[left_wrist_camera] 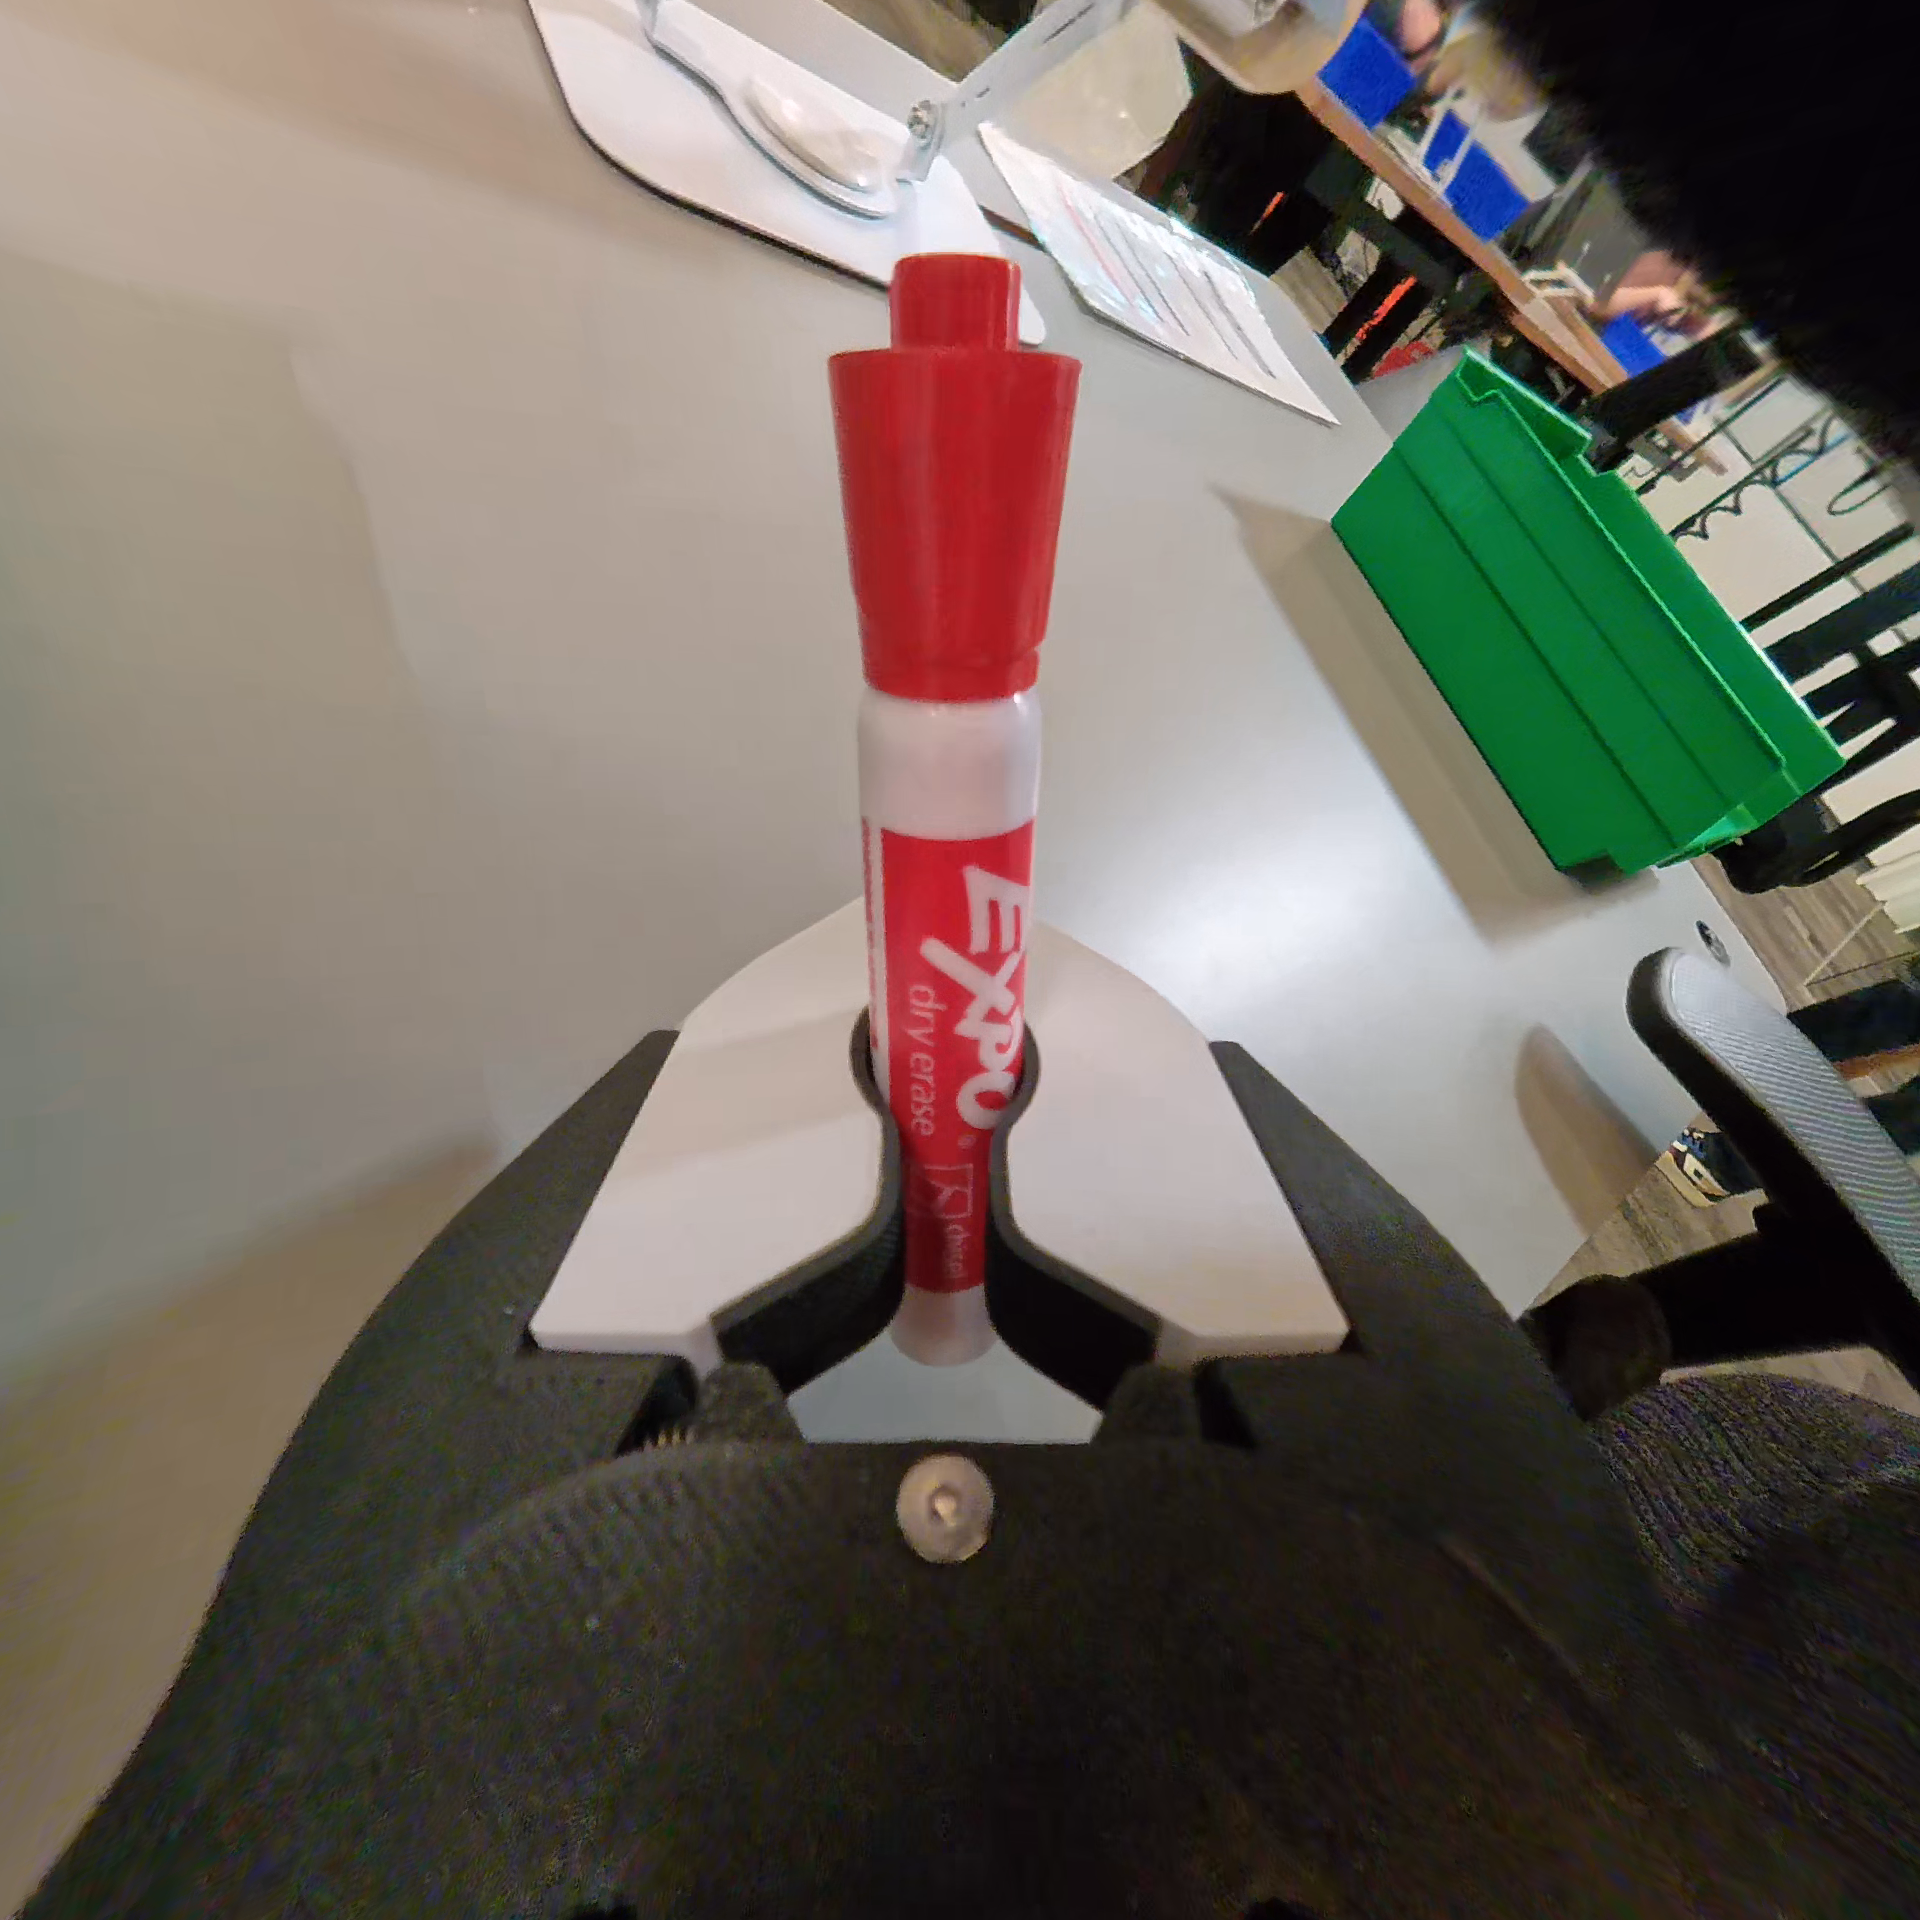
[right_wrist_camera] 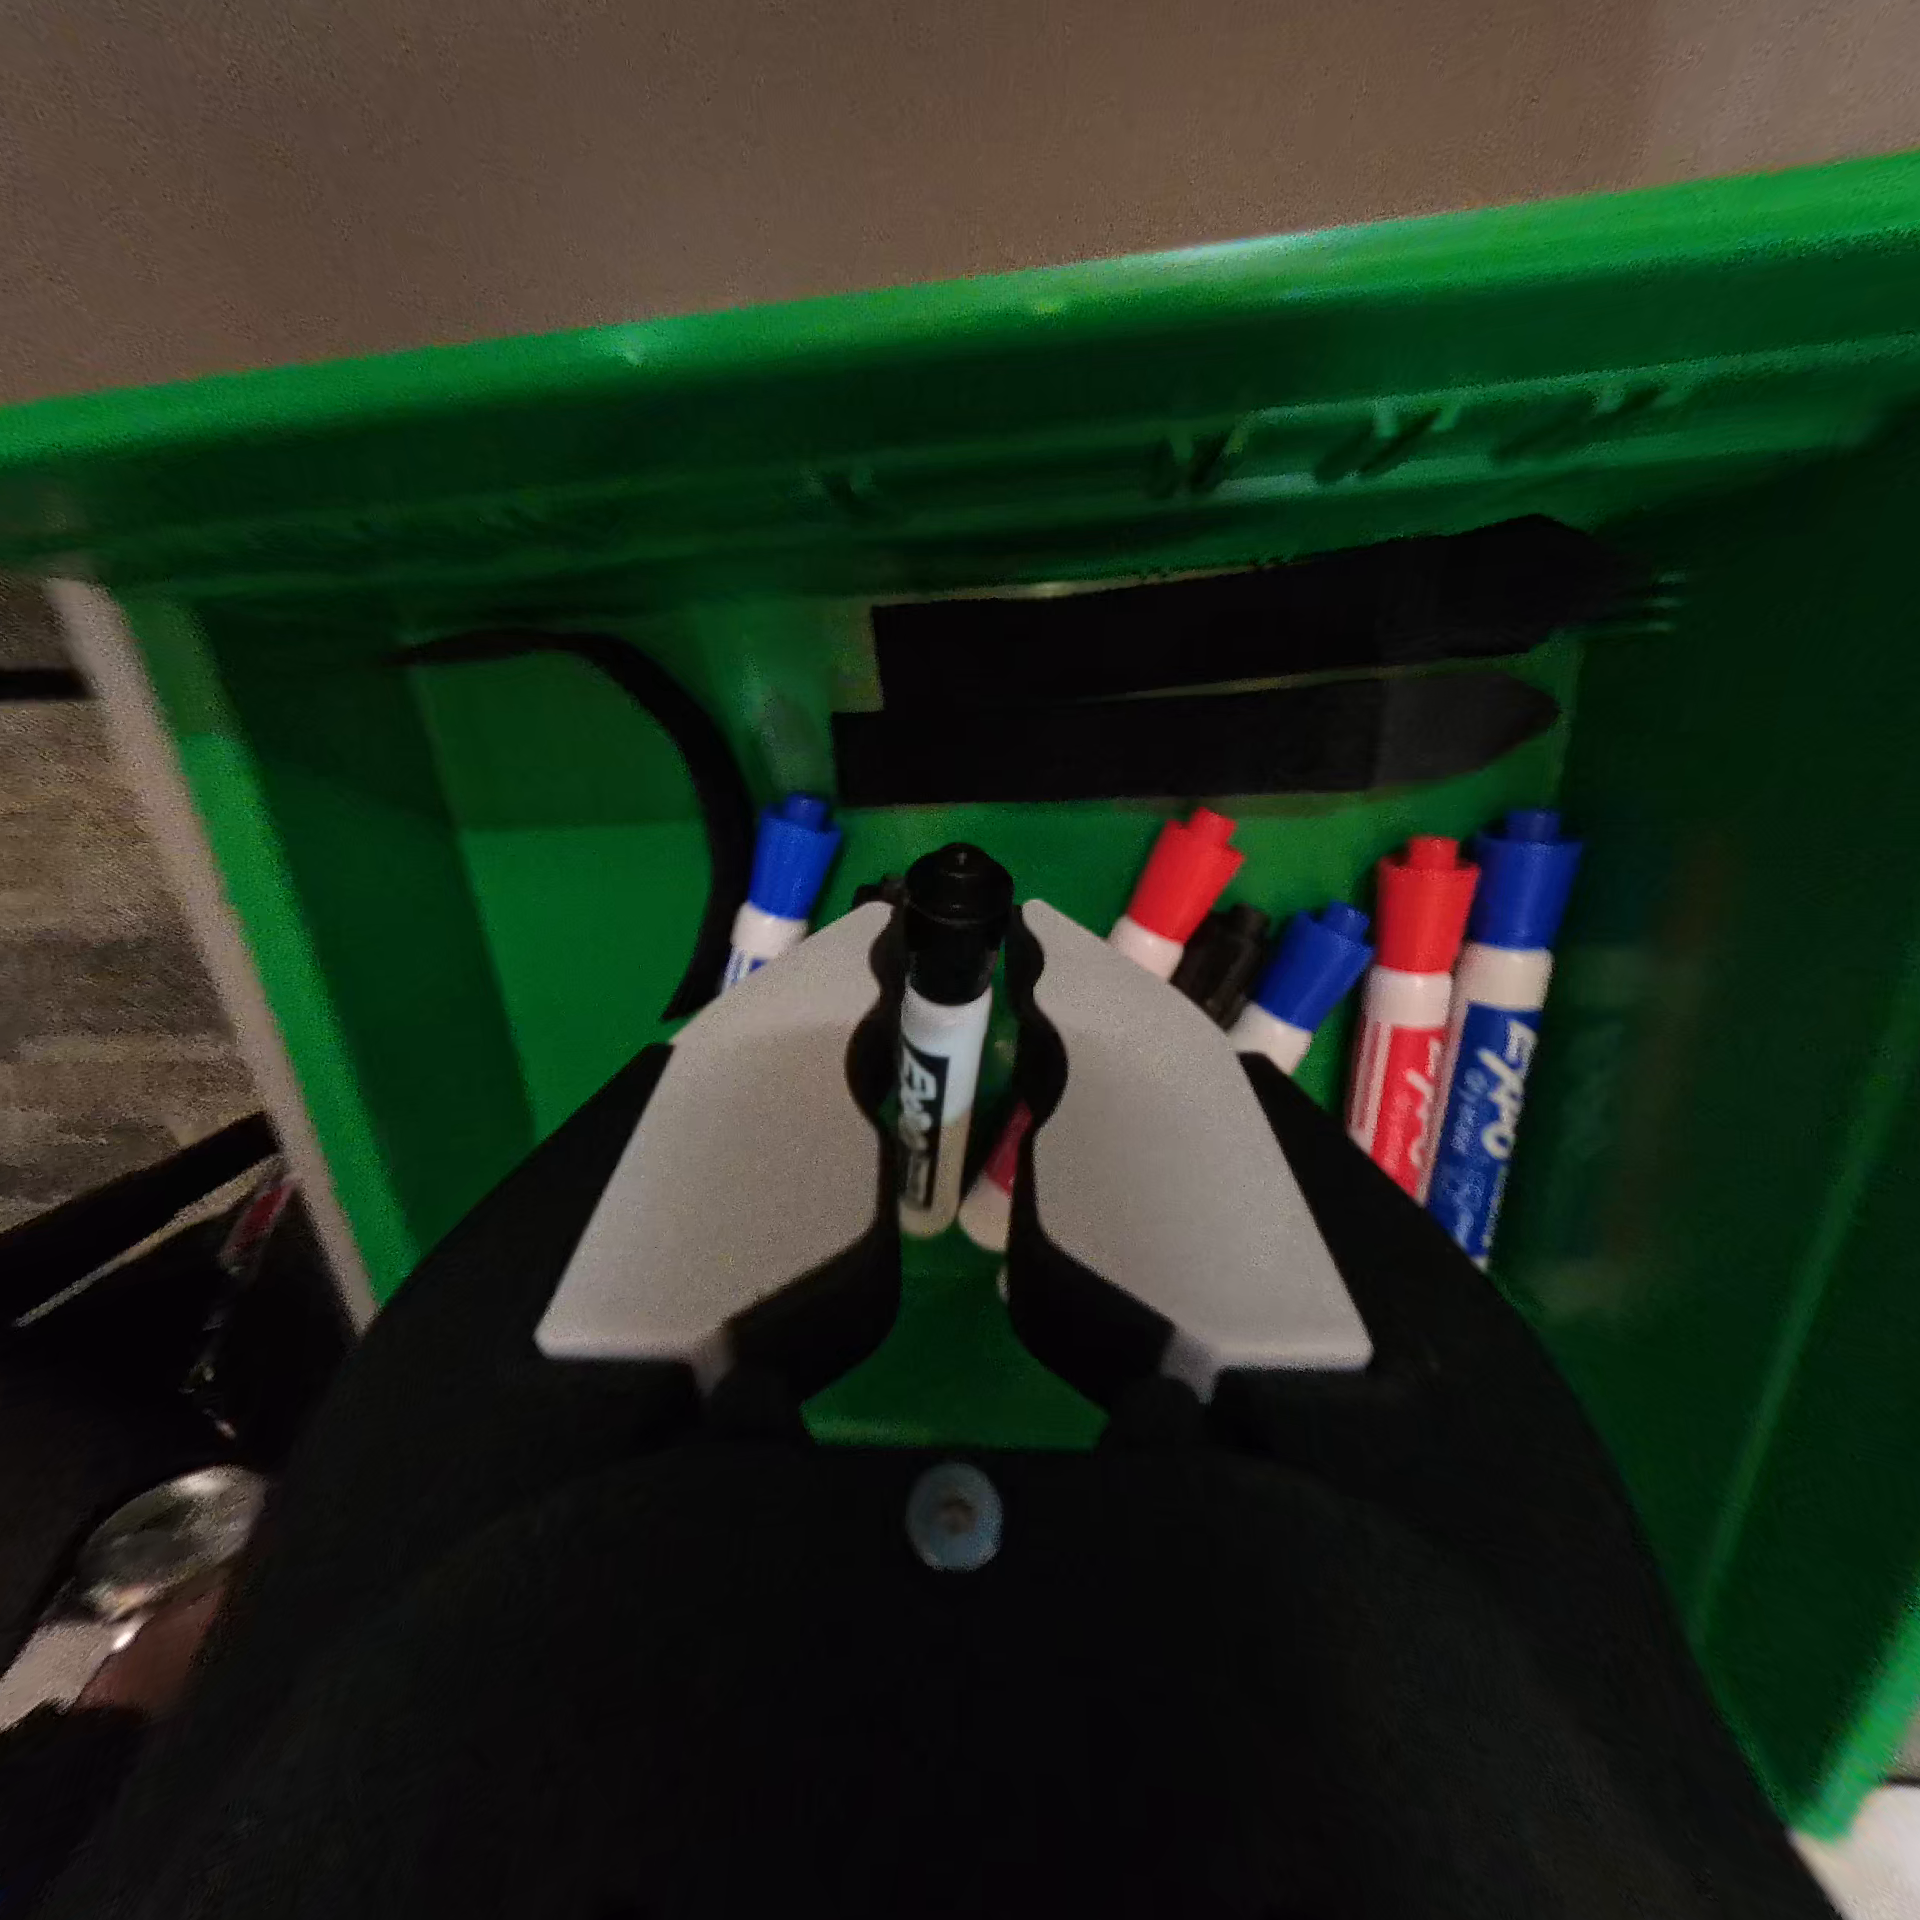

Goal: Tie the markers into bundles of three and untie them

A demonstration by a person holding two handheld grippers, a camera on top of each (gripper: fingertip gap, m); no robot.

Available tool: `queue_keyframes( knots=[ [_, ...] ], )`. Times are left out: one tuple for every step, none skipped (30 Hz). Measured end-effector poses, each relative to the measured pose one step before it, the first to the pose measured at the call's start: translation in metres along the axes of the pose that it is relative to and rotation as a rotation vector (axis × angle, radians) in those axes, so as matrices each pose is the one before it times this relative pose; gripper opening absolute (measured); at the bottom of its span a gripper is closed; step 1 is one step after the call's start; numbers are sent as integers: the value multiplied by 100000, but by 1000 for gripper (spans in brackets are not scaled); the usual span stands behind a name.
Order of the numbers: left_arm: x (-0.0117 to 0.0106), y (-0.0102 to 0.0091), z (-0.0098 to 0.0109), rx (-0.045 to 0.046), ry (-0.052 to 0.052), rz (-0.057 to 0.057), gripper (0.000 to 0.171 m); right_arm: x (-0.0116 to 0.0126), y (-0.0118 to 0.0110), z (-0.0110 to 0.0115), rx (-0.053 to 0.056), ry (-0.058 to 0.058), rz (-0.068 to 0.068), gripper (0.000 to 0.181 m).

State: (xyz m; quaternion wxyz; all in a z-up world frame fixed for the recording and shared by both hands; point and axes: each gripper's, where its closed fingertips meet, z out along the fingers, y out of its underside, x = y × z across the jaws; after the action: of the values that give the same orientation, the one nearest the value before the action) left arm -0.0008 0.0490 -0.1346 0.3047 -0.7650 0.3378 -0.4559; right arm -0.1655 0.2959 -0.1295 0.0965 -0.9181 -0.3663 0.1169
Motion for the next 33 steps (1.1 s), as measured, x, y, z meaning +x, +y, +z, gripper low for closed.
queue_keyframes(
  knots=[
    [206, -89, 81, 202, 865, 55, 11, -209, -112, -1565, 4409, -1296, 222, 19],
    [210, -75, 101, 134, 887, 404, 11, -174, -181, -1759, 5250, -1174, 356, 19],
    [222, -65, 129, 22, 876, 491, 11, -166, -217, -1932, 5934, -1077, 849, 19],
    [303, -82, 156, 78, 1295, 423, 11, -274, -287, -2109, 6572, -1754, 1092, 18],
    [407, -108, 159, 246, 1906, 415, 11, -403, -333, -2263, 7323, -2306, 1358, 18],
    [451, -155, 184, 471, 2019, 486, 11, -424, -316, -2376, 7609, -2109, 1921, 18],
    [482, -184, 190, 608, 2065, 865, 11, -533, -253, -2420, 7517, -2326, 1757, 18],
    [522, -166, 221, 544, 2235, 1366, 12, -573, -122, -2439, 7182, -1866, 1268, 18],
    [516, -122, 259, 283, 2179, 1708, 11, -474, 42, -2429, 6659, -650, 957, 18],
    [475, -117, 289, 184, 1903, 1876, 11, -429, 196, -2407, 6144, 58, 470, 18],
    [451, -101, 306, 202, 1801, 1730, 11, -392, 317, -2384, 5976, 485, 103, 18],
    [469, -104, 320, 240, 2085, 1525, 11, -332, 445, -2346, 5615, 932, 249, 18],
    [468, -110, 341, 263, 2129, 1350, 11, -284, 572, -2308, 5342, 925, 514, 18],
    [418, -77, 335, -76, 1898, 1092, 11, -260, 648, -2256, 5544, 840, 789, 18],
    [401, -17, 356, -392, 1973, 1009, 11, -148, 747, -2177, 5298, 1092, 1020, 18],
    [324, 38, 359, -667, 1666, 918, 11, -12, 833, -2092, 4980, 1432, 1149, 18],
    [261, 81, 374, -881, 1363, 663, 11, 137, 875, -2019, 4906, 1531, 1449, 18],
    [235, 70, 366, -970, 1338, 398, 11, 304, 901, -1916, 4437, 1739, 1898, 18],
    [315, -11, 331, -519, 1978, 268, 11, 468, 924, -1832, 3957, 1833, 2254, 18],
    [330, -100, 314, -68, 2183, 142, 11, 547, 870, -1734, 3772, 1569, 2449, 18],
    [237, -141, 305, 124, 1730, 213, 11, 639, 778, -1632, 3562, 1602, 2344, 18],
    [225, -90, 311, 29, 1673, 698, 11, 695, 731, -1478, 3098, 1775, 1860, 18],
    [249, 32, 315, -573, 1737, 1235, 11, 744, 700, -1312, 2276, 1858, 1346, 18],
    [148, 161, 337, -1298, 1200, 1259, 11, 749, 575, -1154, 1962, 1875, 1014, 18],
    [270, 139, 341, -1292, 1688, 1543, 11, 652, 465, -1013, 1617, 1311, 796, 18],
    [268, 159, 366, -1630, 1630, 1277, 11, 610, 433, -815, 929, 1161, 684, 18],
    [106, 113, 392, -1434, 536, 542, 11, 572, 458, -558, -9, 931, 941, 18],
    [82, 98, 394, -1034, 560, -29, 11, 389, 601, -387, -2143, -193, 1064, 18],
    [131, 152, 348, -1165, 1224, -268, 11, 323, 410, -405, -1419, -108, 556, 18],
    [10, 206, 328, -1706, 674, -451, 11, 383, 17, -473, 1125, 748, 552, 18],
    [-23, 84, 246, -922, 567, -476, 11, 307, -76, -459, 1372, 332, 1109, 18],
    [14, -54, 155, 101, 831, -413, 11, 191, 65, -366, -102, -452, 1258, 18],
    [-58, -80, 93, 78, 453, -454, 11, 163, 205, -249, -980, -482, 739, 18]
  ],
)
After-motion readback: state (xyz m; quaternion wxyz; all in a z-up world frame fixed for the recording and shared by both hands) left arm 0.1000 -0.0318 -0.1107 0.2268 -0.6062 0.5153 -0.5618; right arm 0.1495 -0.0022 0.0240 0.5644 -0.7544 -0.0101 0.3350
